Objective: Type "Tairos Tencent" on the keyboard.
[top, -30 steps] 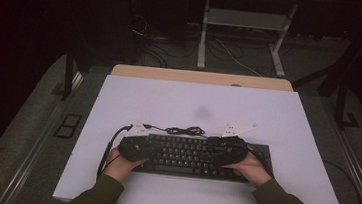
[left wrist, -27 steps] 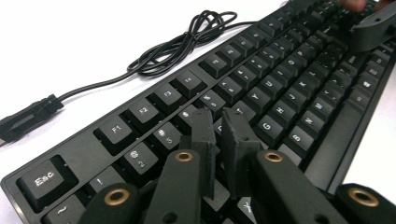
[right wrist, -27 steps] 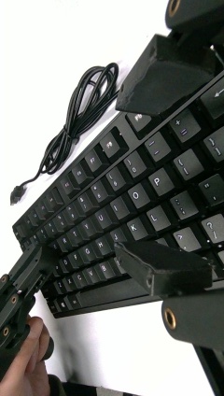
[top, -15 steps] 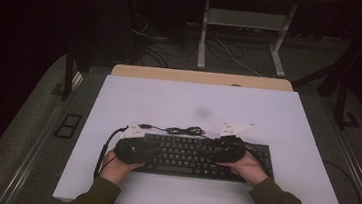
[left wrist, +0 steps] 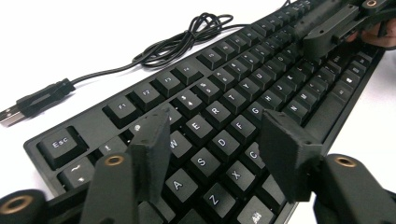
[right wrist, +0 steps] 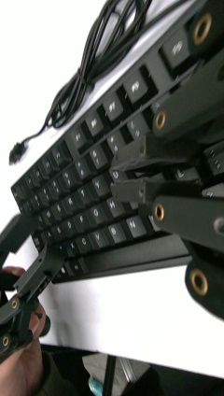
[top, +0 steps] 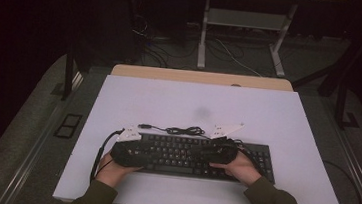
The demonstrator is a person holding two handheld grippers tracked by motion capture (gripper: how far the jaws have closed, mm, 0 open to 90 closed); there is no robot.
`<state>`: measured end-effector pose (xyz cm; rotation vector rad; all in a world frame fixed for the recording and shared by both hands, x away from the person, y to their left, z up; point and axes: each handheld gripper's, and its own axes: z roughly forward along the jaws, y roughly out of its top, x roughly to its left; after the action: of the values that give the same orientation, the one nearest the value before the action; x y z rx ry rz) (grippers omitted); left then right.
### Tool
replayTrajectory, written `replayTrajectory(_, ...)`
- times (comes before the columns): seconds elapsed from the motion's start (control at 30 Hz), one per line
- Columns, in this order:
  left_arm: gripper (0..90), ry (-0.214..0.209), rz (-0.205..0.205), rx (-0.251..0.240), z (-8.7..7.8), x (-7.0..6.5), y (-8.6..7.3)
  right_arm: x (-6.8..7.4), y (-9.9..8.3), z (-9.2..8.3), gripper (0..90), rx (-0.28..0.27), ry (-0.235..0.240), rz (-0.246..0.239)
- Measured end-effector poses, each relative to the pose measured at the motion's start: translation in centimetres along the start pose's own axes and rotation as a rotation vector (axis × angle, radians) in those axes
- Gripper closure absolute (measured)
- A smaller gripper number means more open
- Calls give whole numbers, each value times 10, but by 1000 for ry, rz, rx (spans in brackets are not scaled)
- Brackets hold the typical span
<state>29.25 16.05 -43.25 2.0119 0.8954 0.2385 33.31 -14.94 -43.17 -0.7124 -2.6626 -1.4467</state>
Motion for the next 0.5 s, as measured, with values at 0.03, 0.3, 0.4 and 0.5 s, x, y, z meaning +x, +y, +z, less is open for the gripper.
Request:
replayTrajectory(0.03, 395, 2, -3, -1, 0, 0, 0, 1, 0, 1, 874, -2, 4, -2)
replayTrajectory(0.3, 314, 6, -13, -1, 0, -1, -2, 8, 3, 12, 896, 31, 45, -23)
replayTrajectory(0.4, 309, 5, -11, 0, 0, -1, -2, 10, 4, 15, 896, 38, 50, -30)
replayTrajectory(0.5, 308, 5, -9, 0, 1, -1, -2, 12, 5, 19, 896, 47, 56, -34)
